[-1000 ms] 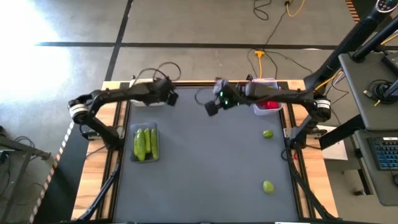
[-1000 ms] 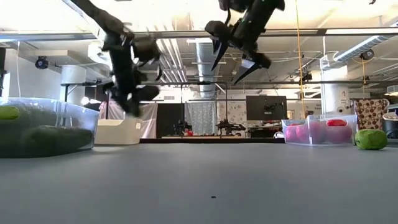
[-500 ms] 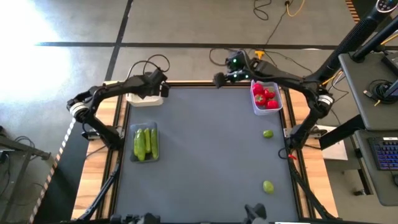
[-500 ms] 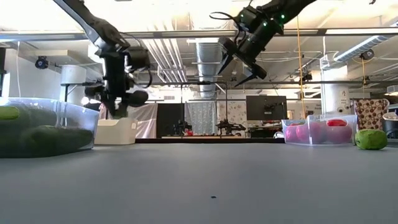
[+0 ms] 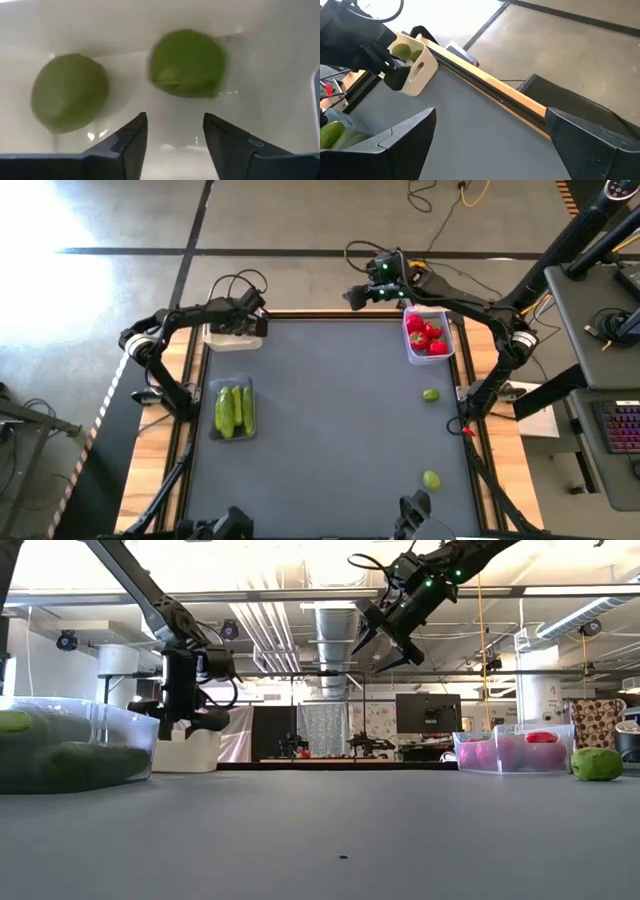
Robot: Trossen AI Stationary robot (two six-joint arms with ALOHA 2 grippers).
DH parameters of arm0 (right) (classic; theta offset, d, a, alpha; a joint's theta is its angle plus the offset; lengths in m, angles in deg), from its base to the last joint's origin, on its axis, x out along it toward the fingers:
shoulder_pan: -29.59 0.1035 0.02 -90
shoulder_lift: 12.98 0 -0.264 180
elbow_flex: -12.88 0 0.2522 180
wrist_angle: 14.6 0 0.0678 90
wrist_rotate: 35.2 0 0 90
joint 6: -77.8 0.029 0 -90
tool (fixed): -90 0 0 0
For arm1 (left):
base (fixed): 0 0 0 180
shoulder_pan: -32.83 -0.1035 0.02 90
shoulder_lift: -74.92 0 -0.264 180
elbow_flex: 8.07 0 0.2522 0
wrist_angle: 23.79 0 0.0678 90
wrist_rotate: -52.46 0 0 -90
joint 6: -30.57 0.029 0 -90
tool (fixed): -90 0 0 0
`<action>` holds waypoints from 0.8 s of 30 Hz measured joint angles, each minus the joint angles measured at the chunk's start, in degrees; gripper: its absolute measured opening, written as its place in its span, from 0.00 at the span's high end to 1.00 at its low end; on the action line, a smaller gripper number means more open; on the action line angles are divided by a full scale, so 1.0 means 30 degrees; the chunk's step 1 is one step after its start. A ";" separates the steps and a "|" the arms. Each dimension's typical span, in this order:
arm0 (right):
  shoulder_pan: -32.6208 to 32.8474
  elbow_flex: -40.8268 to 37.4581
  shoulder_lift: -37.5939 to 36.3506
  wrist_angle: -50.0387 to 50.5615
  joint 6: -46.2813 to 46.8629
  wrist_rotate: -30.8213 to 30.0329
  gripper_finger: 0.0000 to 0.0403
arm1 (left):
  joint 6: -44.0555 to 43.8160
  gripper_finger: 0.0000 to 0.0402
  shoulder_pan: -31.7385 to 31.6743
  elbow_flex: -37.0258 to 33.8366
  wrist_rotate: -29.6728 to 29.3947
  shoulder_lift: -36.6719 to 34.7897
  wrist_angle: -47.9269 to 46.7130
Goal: Sort produce into baskets
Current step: Put the green lime into the white bin
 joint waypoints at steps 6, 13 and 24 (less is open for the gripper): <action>0.0224 0.0752 0.0014 0.0155 -0.0304 0.0017 0.09 | 0.0029 0.46 0.0035 -0.0015 -0.0033 -0.1299 -0.1153; 0.1868 0.1316 0.0014 0.0998 0.0203 -0.0128 0.09 | 0.0036 0.38 0.0269 -0.0022 0.0010 -0.4244 -0.2653; 0.6356 0.1316 0.0014 0.1836 0.4640 -0.4483 0.09 | 0.4598 0.37 0.4172 -0.0022 0.2397 -0.9545 -0.2060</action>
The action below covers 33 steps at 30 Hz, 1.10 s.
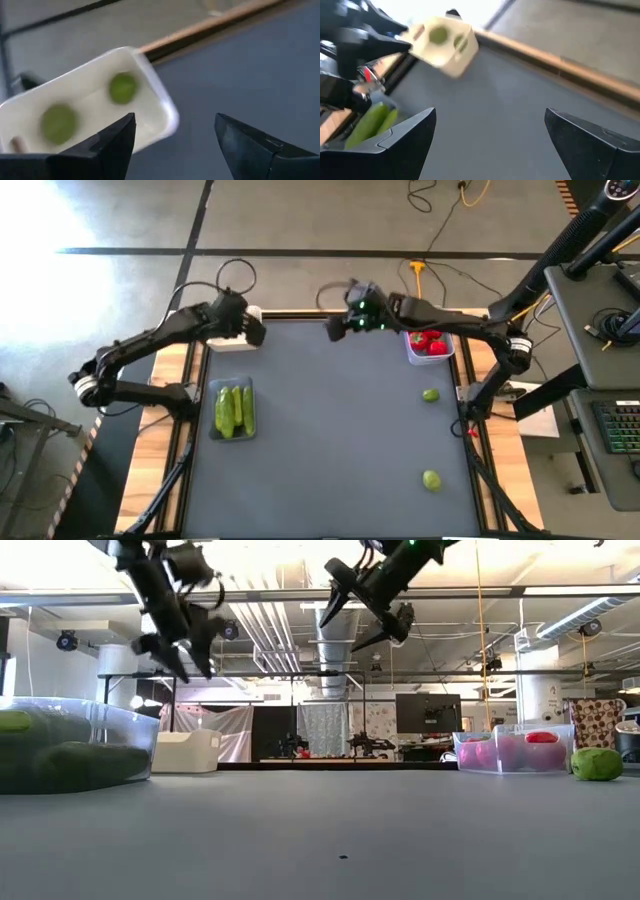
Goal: Sort produce into baskets
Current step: Put the green lime into the white bin
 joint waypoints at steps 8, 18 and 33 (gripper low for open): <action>0.4152 -0.0007 0.0000 0.9178 0.8350 -0.2758 0.09 | 0.2450 0.37 0.5221 -0.0066 0.1235 -0.1014 0.0192; 0.6794 -0.1956 -0.0086 2.0187 1.3715 -0.0248 0.09 | 0.0494 0.37 1.2355 -0.2096 0.0038 -0.0868 0.2090; 0.1685 -1.1634 -0.0393 1.4876 0.9992 0.3025 0.15 | -0.5545 0.37 1.7467 -0.6197 -0.0465 -0.0839 0.6959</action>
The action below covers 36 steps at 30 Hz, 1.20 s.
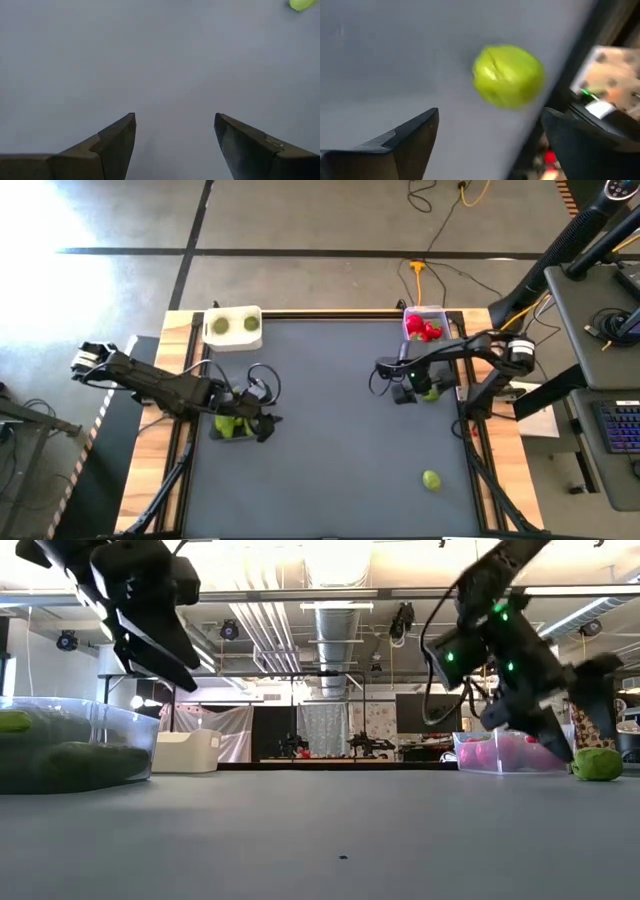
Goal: Sort produce into baskets
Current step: Put the green lime into the white bin
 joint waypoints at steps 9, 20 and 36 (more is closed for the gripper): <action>-0.1220 -0.2142 0.0019 -0.2013 -0.0388 -0.1626 0.33 | -0.1093 0.37 -0.0015 0.0482 -0.0491 0.0200 0.0211; -0.0277 -0.1154 0.0007 -0.3761 0.0409 -0.0361 0.51 | 0.0911 0.37 -0.0015 0.2319 -0.1506 0.1138 0.0287; 0.6560 0.8061 0.3996 -1.4883 -0.2519 -0.3277 0.51 | 0.3139 0.37 -0.0028 0.2345 -0.3410 -0.3240 -0.5685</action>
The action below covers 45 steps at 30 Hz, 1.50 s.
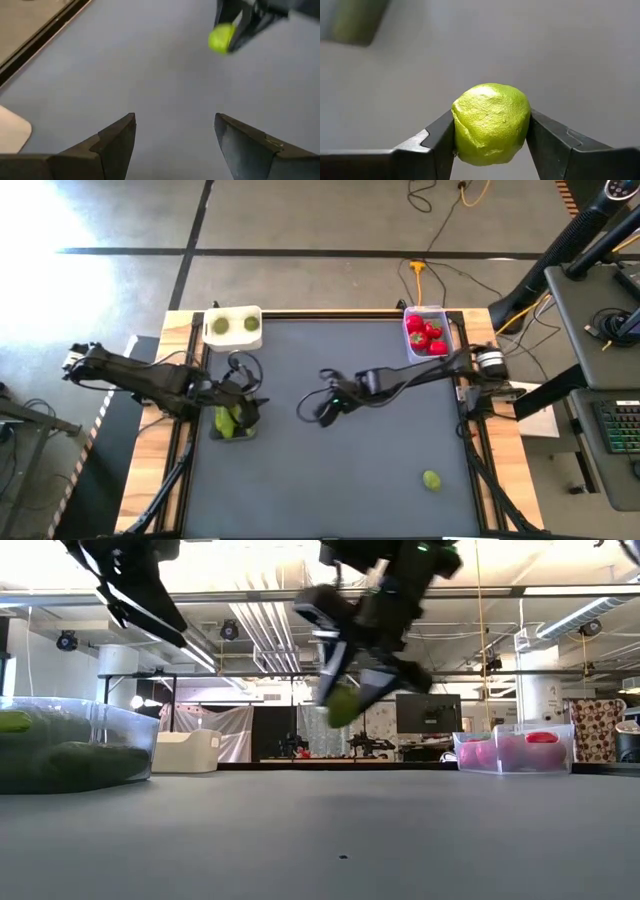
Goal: Sort produce into baskets
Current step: Put the green lime into the white bin
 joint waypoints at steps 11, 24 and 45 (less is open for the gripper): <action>0.0123 0.7439 0.6276 0.2734 -0.5347 0.0144 0.50 | -0.3403 0.37 0.2006 -0.0308 0.2634 -0.2541 -0.0265; 0.0094 1.2925 1.0318 0.9141 -0.8888 0.0110 0.44 | -0.5950 0.37 0.6347 -0.0367 0.1518 -0.0812 0.0750; 0.2126 1.9047 0.8294 1.9957 -0.5364 -0.2003 0.15 | -0.3713 0.37 0.6236 -0.0432 -0.0960 0.1352 0.2920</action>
